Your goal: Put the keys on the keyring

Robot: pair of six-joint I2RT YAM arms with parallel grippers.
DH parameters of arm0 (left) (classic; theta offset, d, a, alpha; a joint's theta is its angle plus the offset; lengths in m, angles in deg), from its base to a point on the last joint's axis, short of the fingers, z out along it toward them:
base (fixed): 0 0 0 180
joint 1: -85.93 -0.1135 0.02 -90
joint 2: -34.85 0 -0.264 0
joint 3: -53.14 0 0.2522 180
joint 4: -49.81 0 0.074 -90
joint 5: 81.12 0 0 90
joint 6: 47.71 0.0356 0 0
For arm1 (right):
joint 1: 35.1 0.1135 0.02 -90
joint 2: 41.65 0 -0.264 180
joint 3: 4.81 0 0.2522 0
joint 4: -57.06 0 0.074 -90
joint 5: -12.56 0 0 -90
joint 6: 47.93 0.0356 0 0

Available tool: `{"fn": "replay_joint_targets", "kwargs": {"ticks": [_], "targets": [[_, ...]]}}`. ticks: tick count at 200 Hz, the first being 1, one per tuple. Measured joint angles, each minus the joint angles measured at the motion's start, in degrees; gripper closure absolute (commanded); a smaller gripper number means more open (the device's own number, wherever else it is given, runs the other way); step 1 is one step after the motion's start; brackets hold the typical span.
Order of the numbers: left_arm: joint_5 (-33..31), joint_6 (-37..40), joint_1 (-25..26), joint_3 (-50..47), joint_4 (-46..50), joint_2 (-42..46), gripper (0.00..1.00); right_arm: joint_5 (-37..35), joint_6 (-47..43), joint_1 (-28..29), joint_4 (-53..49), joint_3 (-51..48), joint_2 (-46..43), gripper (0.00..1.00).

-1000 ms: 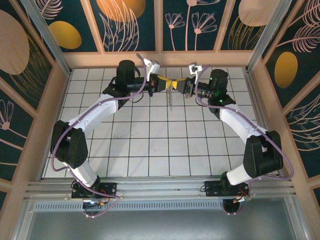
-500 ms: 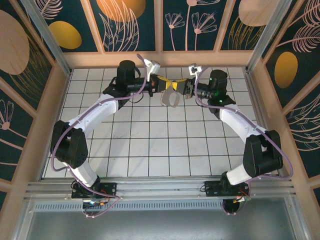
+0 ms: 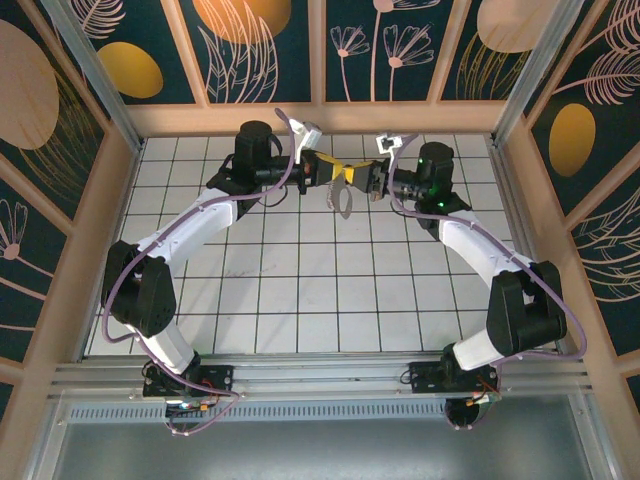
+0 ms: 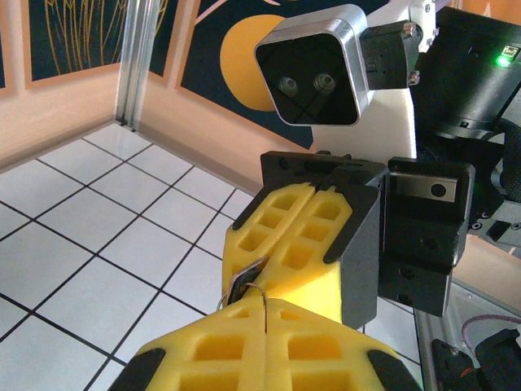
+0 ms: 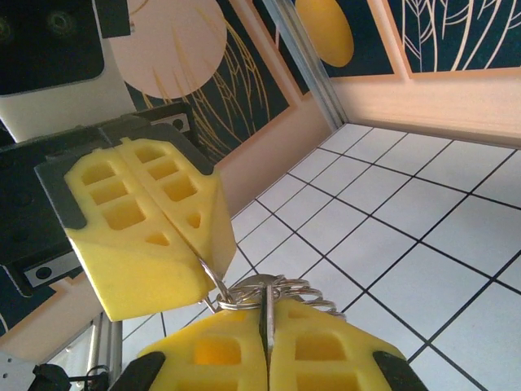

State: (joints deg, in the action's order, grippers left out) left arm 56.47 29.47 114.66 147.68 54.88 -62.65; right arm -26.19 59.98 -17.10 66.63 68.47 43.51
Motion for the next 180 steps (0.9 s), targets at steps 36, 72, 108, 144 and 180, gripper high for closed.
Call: {"fn": "replay_joint_targets", "kwargs": {"ticks": [36, 72, 108, 144, 180], "targets": [[-0.2, 0.2, -0.3, 0.0, 0.0, 0.0, 1.0, -0.4, 0.0, 0.4, -0.2, 1.1, 1.2, 1.0], [-0.3, 0.5, -0.3, 0.0, 0.2, 0.0, 1.0, -0.6, -0.1, 0.4, -0.5, 1.2, 1.2, 1.0], [-0.3, 0.6, -0.3, 0.0, 0.2, 0.0, 1.0, -0.2, 0.0, -0.5, -0.7, 1.2, 1.0, 1.0], [-0.2, 0.7, 0.1, 0.2, 0.2, -0.2, 1.0, 0.6, 0.0, -1.7, -0.7, 0.7, -0.5, 1.0], [-0.1, 0.6, 0.3, 0.3, 0.2, -0.2, 1.0, 1.2, 0.0, -1.9, -0.7, 0.7, -0.5, 1.0]]}}
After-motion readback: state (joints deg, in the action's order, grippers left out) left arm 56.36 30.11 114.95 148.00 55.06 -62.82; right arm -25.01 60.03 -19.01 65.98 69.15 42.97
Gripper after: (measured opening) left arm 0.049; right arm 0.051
